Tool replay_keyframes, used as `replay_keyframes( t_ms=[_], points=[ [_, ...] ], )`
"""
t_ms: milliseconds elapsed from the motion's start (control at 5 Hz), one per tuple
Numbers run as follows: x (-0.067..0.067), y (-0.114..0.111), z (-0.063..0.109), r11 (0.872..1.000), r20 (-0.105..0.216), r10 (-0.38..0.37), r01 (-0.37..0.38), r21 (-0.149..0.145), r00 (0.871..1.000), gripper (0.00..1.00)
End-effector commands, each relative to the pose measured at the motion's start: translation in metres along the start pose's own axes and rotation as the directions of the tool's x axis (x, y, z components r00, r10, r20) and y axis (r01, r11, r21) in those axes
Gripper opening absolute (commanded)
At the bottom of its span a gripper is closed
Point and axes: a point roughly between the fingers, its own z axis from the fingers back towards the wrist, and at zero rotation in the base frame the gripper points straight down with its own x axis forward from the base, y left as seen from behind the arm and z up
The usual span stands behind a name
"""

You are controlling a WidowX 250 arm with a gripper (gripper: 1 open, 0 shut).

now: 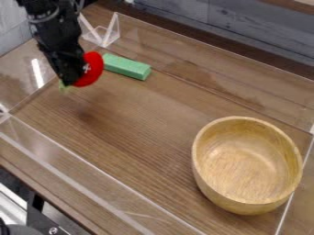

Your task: Move the red object to the left side of the table

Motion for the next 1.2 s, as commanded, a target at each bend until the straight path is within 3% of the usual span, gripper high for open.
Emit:
replay_keyframes(
  t_ms=[0, 400, 1000],
  points=[
    [0.000, 0.016, -0.011, 0.999, 0.000, -0.003, 0.003, 0.046, 1.000, 0.00],
    [-0.003, 0.024, -0.036, 0.999, -0.037, 0.000, 0.002, 0.052, 0.999, 0.00],
    [-0.006, 0.025, -0.049, 0.999, -0.083, 0.006, -0.003, 0.039, 0.997, 0.00]
  ],
)
